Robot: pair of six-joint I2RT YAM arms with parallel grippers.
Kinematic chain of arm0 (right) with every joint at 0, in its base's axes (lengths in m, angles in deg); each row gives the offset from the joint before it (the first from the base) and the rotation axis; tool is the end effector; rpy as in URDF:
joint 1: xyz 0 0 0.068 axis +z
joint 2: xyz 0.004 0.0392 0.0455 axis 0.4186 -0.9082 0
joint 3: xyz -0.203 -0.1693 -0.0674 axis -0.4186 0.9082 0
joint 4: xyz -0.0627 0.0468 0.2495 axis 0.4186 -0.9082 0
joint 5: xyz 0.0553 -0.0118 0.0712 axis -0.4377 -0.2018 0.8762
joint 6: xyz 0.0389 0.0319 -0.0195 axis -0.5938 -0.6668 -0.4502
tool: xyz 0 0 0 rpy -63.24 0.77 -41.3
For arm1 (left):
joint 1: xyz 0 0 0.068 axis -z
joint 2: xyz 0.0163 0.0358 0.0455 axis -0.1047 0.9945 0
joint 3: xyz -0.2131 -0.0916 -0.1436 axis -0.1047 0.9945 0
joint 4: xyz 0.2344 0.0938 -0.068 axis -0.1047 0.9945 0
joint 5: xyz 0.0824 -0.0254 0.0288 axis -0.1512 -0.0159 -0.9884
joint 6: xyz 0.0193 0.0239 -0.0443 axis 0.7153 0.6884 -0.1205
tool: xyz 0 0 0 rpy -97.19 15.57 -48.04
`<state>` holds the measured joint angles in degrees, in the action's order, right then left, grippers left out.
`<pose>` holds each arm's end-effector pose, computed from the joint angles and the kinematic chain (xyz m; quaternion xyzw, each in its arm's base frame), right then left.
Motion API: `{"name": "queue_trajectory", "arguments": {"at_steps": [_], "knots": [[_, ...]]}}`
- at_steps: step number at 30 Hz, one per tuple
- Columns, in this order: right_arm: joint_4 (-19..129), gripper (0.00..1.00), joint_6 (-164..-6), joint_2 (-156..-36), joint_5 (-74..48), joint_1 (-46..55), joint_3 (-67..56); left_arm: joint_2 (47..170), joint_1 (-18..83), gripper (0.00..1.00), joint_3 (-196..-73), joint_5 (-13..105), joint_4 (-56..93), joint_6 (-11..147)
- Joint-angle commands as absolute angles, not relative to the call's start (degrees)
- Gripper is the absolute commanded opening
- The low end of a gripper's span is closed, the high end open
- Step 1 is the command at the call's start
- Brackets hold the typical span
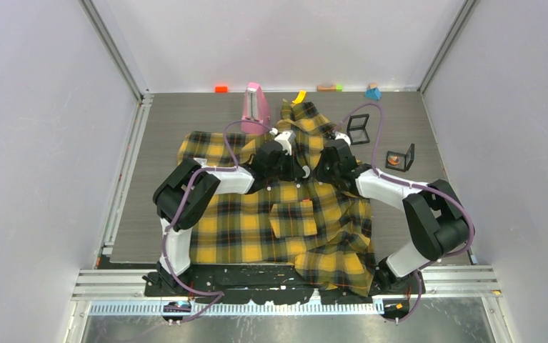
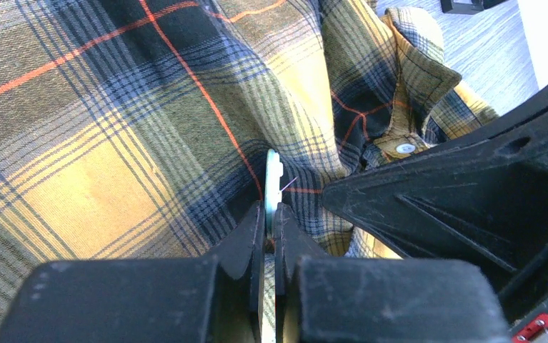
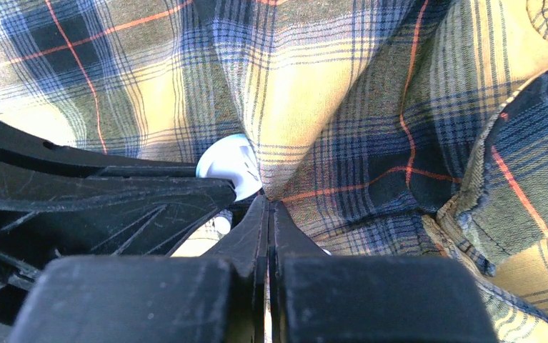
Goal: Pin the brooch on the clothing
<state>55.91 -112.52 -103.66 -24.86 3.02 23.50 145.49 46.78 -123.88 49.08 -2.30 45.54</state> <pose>0.2817 0.1455 0.1826 0.0675 0.9122 0.1814 0.3612 0.3120 -0.2784 0.1535 0.1009 0.8487 -0.3796 0.3542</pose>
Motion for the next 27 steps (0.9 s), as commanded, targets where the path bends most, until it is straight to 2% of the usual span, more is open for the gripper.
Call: {"name": "queue_trajectory", "arguments": {"at_steps": [1,15,27], "knots": [[60.0,0.01,-111.6,-100.1,-24.1,3.6,24.1,146.5,47.1,0.00,-126.4,48.1,-0.3,47.1],[58.7,0.01,-109.7,-101.7,-22.8,4.6,22.9,147.2,47.6,0.00,-127.2,49.3,0.6,47.5],[58.1,0.01,-109.9,-106.3,-21.7,5.1,22.3,143.7,47.7,0.00,-123.7,48.9,-5.1,42.6]]}}
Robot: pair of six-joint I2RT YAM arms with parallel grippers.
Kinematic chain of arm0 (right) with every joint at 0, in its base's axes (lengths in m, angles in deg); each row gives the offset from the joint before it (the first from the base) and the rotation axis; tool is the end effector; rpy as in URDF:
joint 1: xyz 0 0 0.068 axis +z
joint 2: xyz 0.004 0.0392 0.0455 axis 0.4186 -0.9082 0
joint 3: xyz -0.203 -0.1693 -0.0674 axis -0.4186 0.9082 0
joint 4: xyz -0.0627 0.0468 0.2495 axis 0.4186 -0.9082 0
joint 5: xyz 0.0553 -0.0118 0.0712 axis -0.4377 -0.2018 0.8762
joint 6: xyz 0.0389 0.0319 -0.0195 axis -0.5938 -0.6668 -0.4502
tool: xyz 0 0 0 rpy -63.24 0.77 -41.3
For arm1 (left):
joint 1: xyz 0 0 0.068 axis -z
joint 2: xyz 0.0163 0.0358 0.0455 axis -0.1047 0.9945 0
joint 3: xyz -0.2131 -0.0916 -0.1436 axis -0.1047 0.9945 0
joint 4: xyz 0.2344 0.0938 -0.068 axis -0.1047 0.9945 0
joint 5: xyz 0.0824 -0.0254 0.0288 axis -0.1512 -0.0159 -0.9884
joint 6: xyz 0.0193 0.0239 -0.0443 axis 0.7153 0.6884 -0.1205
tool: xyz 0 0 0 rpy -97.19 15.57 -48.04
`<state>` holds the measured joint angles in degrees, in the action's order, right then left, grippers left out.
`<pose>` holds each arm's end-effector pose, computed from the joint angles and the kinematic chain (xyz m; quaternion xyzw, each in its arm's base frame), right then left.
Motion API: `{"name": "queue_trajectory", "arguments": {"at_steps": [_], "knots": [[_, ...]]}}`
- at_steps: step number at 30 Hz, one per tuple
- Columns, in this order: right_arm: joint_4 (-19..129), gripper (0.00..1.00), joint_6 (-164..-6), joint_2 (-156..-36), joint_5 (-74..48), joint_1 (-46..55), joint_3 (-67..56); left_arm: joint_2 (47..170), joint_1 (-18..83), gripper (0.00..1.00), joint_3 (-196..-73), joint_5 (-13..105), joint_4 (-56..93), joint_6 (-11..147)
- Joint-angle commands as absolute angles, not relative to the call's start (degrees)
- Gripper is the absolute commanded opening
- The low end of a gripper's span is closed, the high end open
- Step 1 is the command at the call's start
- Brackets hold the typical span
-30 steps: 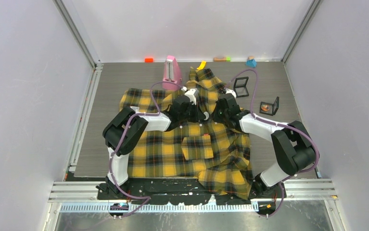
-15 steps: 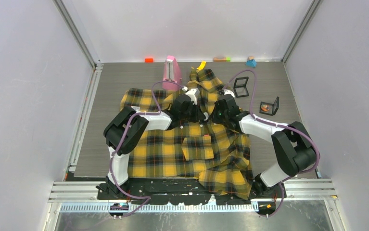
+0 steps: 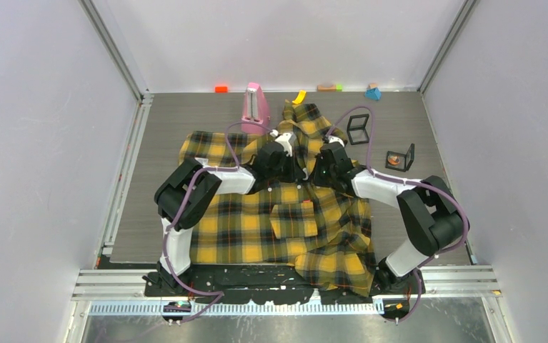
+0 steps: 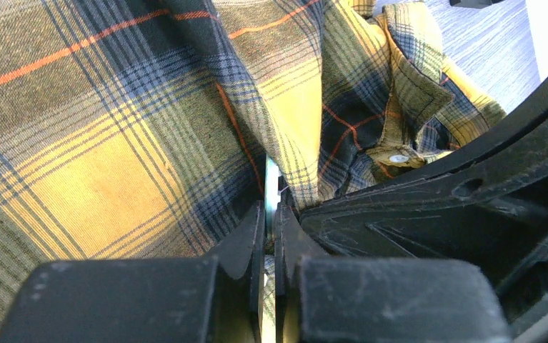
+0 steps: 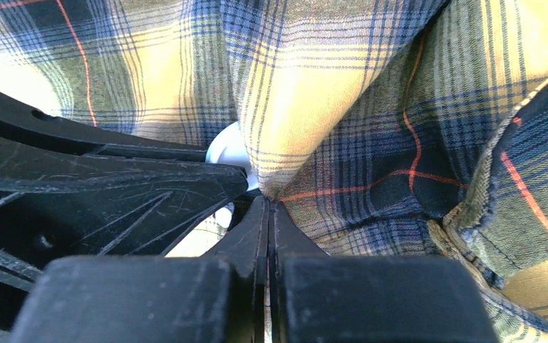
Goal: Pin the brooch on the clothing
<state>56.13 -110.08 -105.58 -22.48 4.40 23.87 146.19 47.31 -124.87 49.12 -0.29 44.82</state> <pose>0.2784 0.1541 0.1710 0.0287 0.9217 0.1860 0.3392 0.3110 -0.2827 0.1504 0.0988 0.8565 -0.3763 0.3392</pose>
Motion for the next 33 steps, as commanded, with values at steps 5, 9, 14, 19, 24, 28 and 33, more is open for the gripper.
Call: {"name": "queue_trajectory", "arguments": {"at_steps": [5,9,14,19,24,28,33], "knots": [[58.0,0.01,-109.9,-106.2,-19.6,5.3,22.4,143.6,47.6,0.00,-122.1,49.5,-8.8,39.9],[58.1,0.01,-110.2,-106.0,-18.2,5.3,22.9,142.8,47.5,0.00,-119.6,50.2,-14.3,36.7],[59.0,0.02,-110.4,-105.3,-15.1,5.3,23.7,141.6,47.4,0.00,-118.2,49.9,-17.5,34.4],[58.2,0.05,-110.6,-104.4,-13.9,5.3,23.9,139.9,46.9,0.00,-115.5,49.9,-22.9,31.4],[58.1,0.07,-111.2,-102.5,-13.3,5.2,24.6,138.0,46.8,0.00,-114.2,50.2,-24.1,31.2],[56.7,0.21,-111.6,-98.3,-13.3,5.2,25.0,137.5,46.7,0.00,-113.9,51.8,-24.4,31.1],[50.8,0.54,-111.2,-89.3,-15.5,4.9,26.0,137.0,45.8,0.00,-112.7,55.2,-25.8,30.1]]}}
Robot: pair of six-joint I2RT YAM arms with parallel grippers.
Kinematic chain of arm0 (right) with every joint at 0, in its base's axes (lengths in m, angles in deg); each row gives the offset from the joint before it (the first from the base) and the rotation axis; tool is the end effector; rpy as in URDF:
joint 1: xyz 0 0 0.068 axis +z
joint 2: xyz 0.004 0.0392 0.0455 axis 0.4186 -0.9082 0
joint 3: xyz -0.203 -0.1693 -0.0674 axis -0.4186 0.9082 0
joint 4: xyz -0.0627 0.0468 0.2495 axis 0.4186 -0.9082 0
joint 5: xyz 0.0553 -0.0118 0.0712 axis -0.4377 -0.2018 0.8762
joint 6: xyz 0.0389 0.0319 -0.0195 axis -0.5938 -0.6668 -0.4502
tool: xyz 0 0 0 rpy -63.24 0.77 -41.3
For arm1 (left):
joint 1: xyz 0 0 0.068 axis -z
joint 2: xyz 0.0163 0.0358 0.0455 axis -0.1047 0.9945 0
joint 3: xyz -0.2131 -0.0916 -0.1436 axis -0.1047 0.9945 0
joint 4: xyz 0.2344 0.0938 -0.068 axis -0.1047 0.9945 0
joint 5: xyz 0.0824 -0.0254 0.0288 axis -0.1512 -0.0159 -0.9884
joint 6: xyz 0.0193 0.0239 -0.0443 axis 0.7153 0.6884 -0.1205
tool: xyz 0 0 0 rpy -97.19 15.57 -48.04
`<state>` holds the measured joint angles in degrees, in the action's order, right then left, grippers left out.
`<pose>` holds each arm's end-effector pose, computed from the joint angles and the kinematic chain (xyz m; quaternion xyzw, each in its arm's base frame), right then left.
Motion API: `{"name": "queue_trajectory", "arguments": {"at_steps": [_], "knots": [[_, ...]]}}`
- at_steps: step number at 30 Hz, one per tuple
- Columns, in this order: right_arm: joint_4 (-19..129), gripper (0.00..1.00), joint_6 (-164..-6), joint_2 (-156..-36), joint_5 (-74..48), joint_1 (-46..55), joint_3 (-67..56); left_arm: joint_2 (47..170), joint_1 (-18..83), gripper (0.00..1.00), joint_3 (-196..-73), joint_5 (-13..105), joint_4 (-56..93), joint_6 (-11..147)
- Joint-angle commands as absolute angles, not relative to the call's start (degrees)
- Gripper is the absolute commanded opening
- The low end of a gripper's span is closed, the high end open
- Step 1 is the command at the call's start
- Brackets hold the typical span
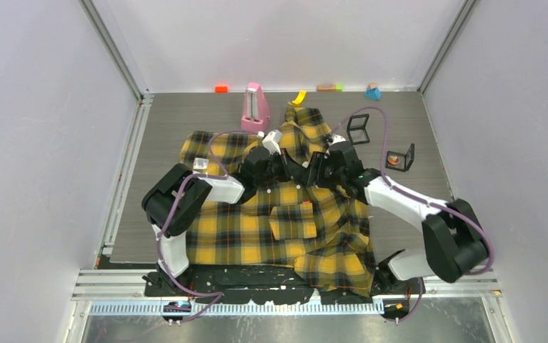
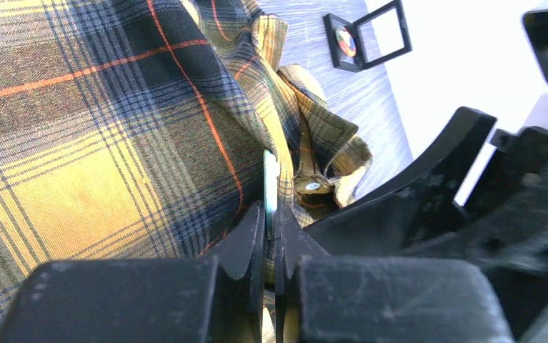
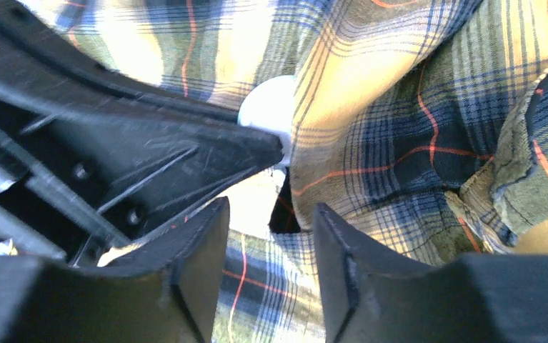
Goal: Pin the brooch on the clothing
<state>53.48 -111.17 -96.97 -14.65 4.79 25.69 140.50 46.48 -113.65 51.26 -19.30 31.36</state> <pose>0.2571 0.1501 0.2010 0.0056 0.9066 0.2604 0.3321 0.2911 -0.2594 0.1644 0.0170 0.7975 -0.4847 0.3588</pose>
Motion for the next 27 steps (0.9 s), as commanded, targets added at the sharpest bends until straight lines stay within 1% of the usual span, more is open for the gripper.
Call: {"name": "queue_trajectory", "arguments": {"at_steps": [1,5,7,11,15,17,22,27], "knots": [[50.3,0.60,-111.2,-88.0,-15.7,4.7,26.3,136.8,45.6,0.00,-112.4,55.9,-26.1,30.0],[48.5,0.71,-110.6,-79.7,-16.1,2.8,28.5,135.9,45.2,0.00,-111.9,59.0,-25.9,30.3],[48.7,0.73,-109.7,-76.1,-15.5,1.3,30.2,135.6,44.8,0.00,-111.6,61.7,-26.5,30.1],[52.2,0.73,-107.3,-69.1,-11.5,-0.4,34.6,135.2,43.2,0.00,-110.3,70.0,-29.9,28.5],[62.3,0.73,-107.7,-63.9,-5.7,-0.5,40.6,134.9,40.8,0.00,-107.8,77.8,-35.7,26.3],[64.2,0.73,-108.3,-62.2,-4.5,-0.5,43.0,134.9,39.6,0.00,-106.6,80.5,-38.4,24.9],[68.1,0.73,-108.7,-61.5,-2.0,-0.5,45.8,134.7,38.2,0.00,-105.9,86.5,-41.3,23.7],[68.9,0.73,-108.0,-65.6,-0.6,-0.3,44.8,134.1,38.1,0.00,-105.2,87.4,-41.6,24.3]]}}
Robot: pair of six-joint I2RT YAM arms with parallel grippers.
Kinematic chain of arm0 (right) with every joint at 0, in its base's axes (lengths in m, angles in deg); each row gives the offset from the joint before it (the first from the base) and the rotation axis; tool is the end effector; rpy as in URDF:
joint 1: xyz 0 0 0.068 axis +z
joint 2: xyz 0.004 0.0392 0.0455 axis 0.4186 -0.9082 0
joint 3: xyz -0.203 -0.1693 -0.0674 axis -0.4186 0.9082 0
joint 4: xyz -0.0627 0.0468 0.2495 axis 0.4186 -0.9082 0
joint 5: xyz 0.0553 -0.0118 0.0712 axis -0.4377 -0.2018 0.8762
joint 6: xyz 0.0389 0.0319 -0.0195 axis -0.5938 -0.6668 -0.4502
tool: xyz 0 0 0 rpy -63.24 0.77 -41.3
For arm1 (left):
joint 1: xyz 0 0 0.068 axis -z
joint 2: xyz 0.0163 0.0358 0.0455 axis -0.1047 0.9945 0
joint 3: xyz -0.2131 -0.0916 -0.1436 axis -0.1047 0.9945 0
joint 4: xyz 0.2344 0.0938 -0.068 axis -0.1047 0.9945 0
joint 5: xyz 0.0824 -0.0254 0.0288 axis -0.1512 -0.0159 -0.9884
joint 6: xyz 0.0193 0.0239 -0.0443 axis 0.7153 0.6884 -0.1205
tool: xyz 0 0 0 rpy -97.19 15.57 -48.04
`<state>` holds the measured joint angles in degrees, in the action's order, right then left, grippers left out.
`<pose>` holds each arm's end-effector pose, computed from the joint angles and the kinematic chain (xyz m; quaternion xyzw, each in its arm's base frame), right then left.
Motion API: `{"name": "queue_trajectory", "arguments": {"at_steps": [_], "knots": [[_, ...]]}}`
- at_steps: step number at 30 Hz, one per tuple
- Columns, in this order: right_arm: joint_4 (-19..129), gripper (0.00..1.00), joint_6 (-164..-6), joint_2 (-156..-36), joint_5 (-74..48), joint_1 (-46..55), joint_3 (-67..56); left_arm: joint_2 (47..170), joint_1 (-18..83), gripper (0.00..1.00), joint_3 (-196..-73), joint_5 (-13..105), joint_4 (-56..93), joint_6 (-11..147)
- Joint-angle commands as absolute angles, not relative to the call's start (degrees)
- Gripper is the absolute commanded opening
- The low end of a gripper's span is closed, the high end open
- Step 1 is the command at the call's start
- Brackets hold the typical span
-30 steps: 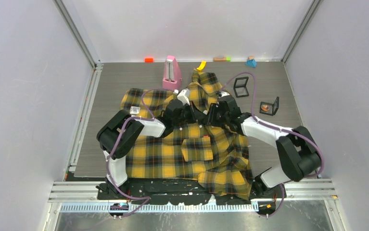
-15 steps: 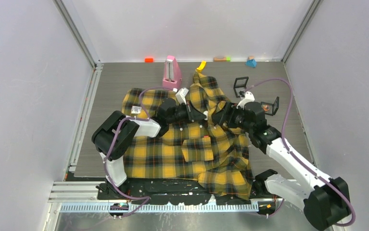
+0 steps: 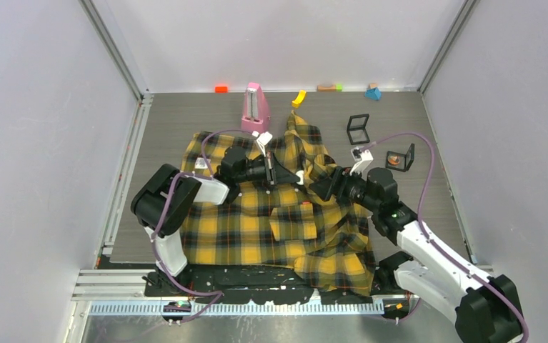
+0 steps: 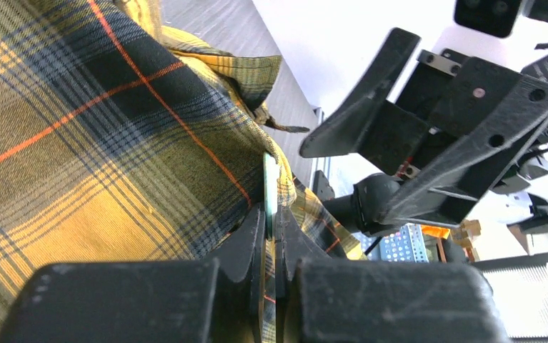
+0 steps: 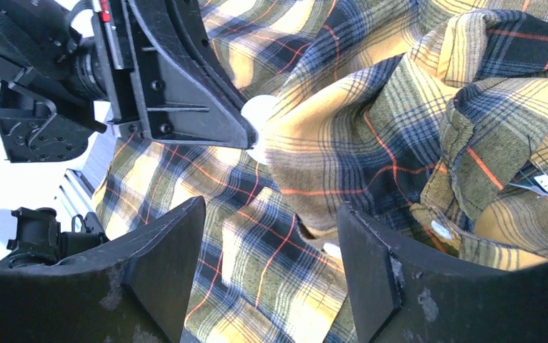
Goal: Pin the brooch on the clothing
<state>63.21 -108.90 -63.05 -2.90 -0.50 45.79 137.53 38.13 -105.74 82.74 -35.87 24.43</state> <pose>0.1739 0.0904 0.2341 -0.0474 0.7971 0.3839 0.4638 0.2880 -0.2106 0.1752 0.1190 0.7173 -0.6364 0.2575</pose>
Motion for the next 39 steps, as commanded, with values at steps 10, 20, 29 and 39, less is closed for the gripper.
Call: {"name": "queue_trajectory", "arguments": {"at_steps": [10,20,29,39], "knots": [[72.1,0.48,-106.2,-77.6,-0.5,0.6,41.4,133.4,38.1,0.00,-104.9,87.4,-41.6,25.0],[72.0,0.09,-109.9,-81.3,-0.4,3.7,43.6,132.7,38.2,0.00,-104.9,85.7,-42.2,25.6],[67.5,0.07,-111.6,-77.3,2.8,4.4,42.7,131.3,38.2,0.00,-104.4,84.3,-42.5,25.2],[57.3,0.46,-110.5,-59.4,0.6,4.2,39.1,125.3,37.9,0.00,-102.3,86.2,-42.3,19.5]]}}
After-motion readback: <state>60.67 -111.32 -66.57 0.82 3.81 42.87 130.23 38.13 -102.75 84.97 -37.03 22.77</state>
